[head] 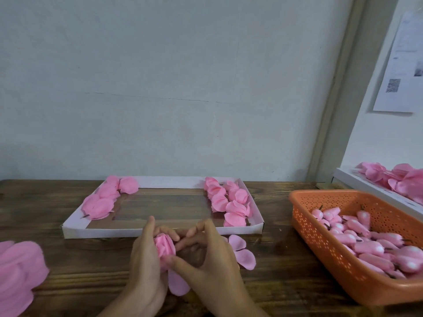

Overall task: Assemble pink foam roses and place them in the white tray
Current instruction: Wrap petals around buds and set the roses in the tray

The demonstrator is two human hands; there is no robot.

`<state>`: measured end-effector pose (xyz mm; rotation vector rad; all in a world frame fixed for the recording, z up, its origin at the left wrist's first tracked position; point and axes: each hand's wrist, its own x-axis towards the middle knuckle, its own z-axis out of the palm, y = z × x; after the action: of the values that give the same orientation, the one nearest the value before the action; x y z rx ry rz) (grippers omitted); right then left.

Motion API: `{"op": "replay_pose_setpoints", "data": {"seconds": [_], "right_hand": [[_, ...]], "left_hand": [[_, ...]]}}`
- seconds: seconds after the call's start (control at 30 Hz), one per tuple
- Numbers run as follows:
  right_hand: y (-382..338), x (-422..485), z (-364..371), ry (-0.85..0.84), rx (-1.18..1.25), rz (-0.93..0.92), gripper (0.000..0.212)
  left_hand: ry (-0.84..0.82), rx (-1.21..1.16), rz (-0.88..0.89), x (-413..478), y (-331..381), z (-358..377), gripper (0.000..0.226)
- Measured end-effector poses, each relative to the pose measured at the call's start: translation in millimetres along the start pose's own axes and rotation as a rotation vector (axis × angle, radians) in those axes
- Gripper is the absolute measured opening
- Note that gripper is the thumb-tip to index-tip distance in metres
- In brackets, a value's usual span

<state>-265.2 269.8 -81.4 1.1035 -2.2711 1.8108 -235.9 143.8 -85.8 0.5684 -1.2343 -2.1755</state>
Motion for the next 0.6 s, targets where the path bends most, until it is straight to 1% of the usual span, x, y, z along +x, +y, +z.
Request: {"op": "replay_pose_setpoints", "data": {"seconds": [0.03, 0.1, 0.17, 0.23, 0.3, 0.4, 0.47, 0.6], "right_hand": [[-0.2, 0.3, -0.5, -0.006, 0.011, -0.001, 0.036], [-0.5, 0.8, -2.5, 0.029, 0.0, 0.017, 0.031], [-1.2, 0.9, -3.9, 0.05, -0.056, 0.078, 0.036], [-0.5, -0.1, -3.1, -0.033, -0.121, 0.175, 0.044], [-0.3, -1.4, -0.7, -0.114, -0.112, 0.265, 0.048], [-1.4, -0.8, 1.1, -0.133, 0.069, 0.34, 0.041], [-3.9, -1.1, 1.2, -0.113, 0.224, 0.363, 0.038], [-7.5, -3.4, 5.3, -0.105, 0.426, 0.328, 0.036]], "left_hand": [[0.033, -0.004, -0.015, 4.4, 0.4, -3.9, 0.061], [0.044, -0.035, -0.044, 11.2, 1.9, -12.1, 0.051], [0.029, -0.118, -0.086, 14.2, 6.9, -15.3, 0.051], [0.013, -0.222, -0.111, 14.5, 11.3, -15.6, 0.05], [0.008, -0.25, -0.094, 15.9, 12.4, -15.8, 0.05], [0.028, -0.225, -0.052, 17.2, 11.7, -16.5, 0.05], [0.048, -0.202, -0.033, 14.8, 13.1, -15.5, 0.05], [0.084, -0.109, 0.025, 9.7, 14.1, -9.1, 0.056]]}}
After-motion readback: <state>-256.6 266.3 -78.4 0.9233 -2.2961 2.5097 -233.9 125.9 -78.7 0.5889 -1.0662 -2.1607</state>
